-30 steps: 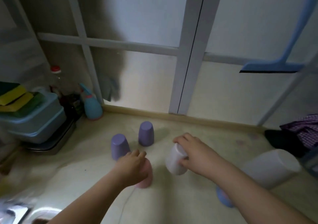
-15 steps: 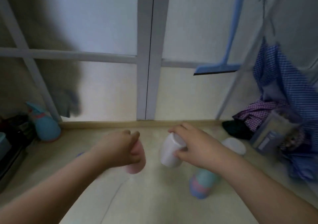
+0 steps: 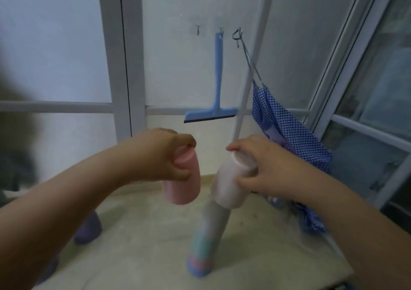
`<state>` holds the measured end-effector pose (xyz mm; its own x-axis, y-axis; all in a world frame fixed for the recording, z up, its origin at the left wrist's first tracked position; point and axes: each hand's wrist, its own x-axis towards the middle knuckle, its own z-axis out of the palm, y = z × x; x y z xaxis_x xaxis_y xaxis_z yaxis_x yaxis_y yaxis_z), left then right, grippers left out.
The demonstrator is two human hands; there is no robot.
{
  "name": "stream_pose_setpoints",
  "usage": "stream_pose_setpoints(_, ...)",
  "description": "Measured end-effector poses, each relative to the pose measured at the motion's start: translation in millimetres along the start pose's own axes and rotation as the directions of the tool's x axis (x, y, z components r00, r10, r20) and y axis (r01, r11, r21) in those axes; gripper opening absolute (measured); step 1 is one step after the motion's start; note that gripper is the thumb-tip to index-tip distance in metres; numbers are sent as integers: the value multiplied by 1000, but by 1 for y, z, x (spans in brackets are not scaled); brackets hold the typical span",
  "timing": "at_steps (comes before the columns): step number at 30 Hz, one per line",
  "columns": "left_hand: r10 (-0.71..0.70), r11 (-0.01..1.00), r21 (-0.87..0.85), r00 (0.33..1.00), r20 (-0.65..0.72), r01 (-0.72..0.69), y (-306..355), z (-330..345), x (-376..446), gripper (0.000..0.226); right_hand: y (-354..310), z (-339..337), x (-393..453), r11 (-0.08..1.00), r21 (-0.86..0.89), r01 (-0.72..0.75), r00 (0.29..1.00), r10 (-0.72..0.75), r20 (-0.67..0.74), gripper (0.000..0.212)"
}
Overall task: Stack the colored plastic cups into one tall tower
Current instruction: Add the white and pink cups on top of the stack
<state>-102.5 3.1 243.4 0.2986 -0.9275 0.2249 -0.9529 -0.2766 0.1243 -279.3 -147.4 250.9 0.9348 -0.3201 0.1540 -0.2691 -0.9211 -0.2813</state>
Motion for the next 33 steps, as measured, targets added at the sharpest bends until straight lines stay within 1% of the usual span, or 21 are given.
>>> stream_pose_setpoints(2, -10, 1000, -4, 1000, 12, 10, 5, 8, 5, 54, 11, 14, -1, 1000, 15, 0, 1000, -1, 28, 59)
stream_pose_setpoints(6, -40, 998, -51, 999, -19, 39, 9, 16, 7, 57, 30, 48, 8, 1000, 18, 23, 995, -25, 92, 60)
stream_pose_setpoints(10, -98, 989, -115, 995, -35, 94, 11, 19, 4, 62, 42, 76, 21, 998, -37, 58, 981, -50, 187, 61)
stream_pose_setpoints(12, -121, 984, -138, 991, -47, 114, 13, 21, 2, 64, 46, 86, 25, 997, -24, 68, 978, -62, 200, 65)
stream_pose_setpoints(15, -173, 974, -162, 982, -76, 159, 19, 20, 1, 66, 49, 89, 30, 997, 49, 61, 978, -69, 196, 70)
stream_pose_setpoints(17, -203, 969, -160, 975, -86, 188, 25, 18, 2, 64, 53, 87, 29, 993, 100, 57, 980, -75, 186, 75)
stream_pose_setpoints(20, -183, 974, -156, 978, -95, 167, 35, 10, 8, 56, 61, 82, 22, 986, 154, 55, 984, -80, 157, 82)
stream_pose_setpoints(24, -157, 977, -162, 980, -123, 136, 52, 2, 19, 52, 74, 71, 12, 986, 153, 59, 990, -77, 114, 88)
stream_pose_setpoints(28, -109, 989, -112, 987, -122, 96, 71, 9, 36, 54, 85, 61, 3, 992, 121, 45, 997, -52, 60, 79)
stream_pose_setpoints(30, -94, 992, -89, 991, -92, 86, 79, 18, 46, 54, 89, 57, -2, 995, 93, 39, 998, -43, 48, 72)
stream_pose_setpoints(33, -85, 995, -57, 996, -26, 84, 85, 43, 53, 53, 95, 57, -11, 998, 52, 23, 997, -26, 67, 66)
